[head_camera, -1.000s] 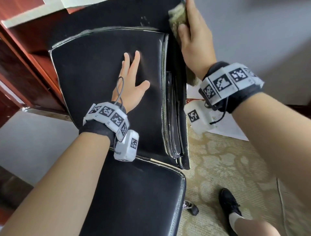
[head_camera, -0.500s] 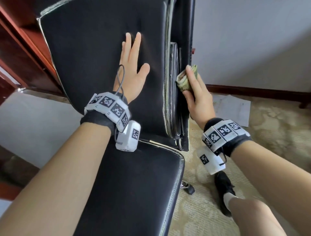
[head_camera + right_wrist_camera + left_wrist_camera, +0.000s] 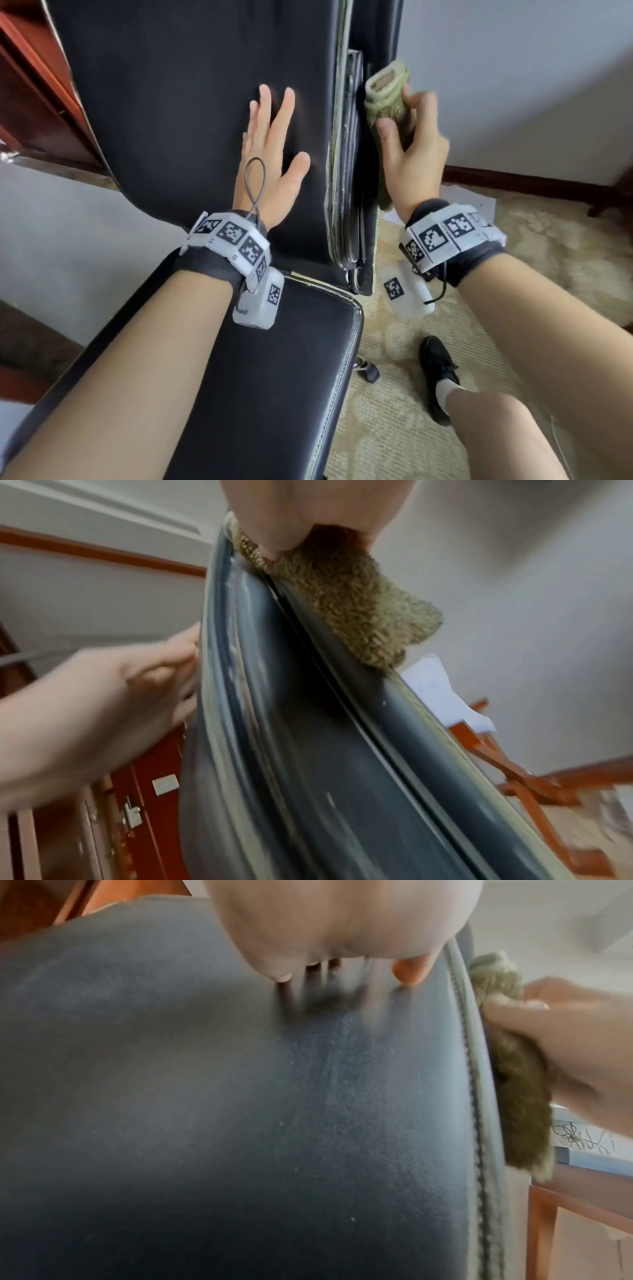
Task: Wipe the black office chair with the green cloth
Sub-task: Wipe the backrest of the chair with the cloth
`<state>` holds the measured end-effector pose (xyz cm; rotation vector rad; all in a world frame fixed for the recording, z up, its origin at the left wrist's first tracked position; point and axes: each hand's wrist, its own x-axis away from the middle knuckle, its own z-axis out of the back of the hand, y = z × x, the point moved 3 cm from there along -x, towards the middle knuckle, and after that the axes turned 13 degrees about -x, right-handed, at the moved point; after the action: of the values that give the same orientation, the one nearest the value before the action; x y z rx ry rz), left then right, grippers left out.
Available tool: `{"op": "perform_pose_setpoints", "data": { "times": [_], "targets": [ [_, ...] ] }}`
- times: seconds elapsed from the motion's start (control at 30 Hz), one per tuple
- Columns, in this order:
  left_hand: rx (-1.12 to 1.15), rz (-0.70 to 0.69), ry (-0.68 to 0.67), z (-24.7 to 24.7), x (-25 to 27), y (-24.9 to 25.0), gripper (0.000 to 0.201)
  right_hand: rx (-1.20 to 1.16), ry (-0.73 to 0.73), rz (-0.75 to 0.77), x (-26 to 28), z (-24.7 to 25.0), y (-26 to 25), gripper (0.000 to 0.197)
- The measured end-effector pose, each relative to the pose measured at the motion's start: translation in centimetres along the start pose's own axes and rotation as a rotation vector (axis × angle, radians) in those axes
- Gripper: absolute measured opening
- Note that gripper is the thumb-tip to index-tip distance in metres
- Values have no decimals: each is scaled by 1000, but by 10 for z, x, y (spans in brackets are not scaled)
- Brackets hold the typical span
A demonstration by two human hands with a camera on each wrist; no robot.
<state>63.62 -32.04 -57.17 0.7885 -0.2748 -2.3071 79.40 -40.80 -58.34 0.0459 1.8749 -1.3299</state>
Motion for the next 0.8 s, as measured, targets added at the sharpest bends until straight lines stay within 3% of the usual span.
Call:
{"op": "perform_pose_setpoints", "data": {
  "times": [0.2, 0.33, 0.5, 0.57, 0.8],
  "targets": [
    [-17, 14, -38, 2, -3, -3, 72, 48, -76, -179, 56, 8, 47, 27],
    [-48, 18, -48, 5, -3, -6, 73, -19, -76, -209, 48, 8, 39, 33],
    [-43, 19, -45, 4, -1, -2, 74, -112, 27, -72, 13, 1, 8, 27],
    [-37, 25, -44, 3, -2, 0, 73, -91, 52, -95, 14, -2, 14, 20],
    [-43, 35, -51, 2, -5, -1, 71, -54, 10, -266, 61, 7, 64, 25]
  ]
}}
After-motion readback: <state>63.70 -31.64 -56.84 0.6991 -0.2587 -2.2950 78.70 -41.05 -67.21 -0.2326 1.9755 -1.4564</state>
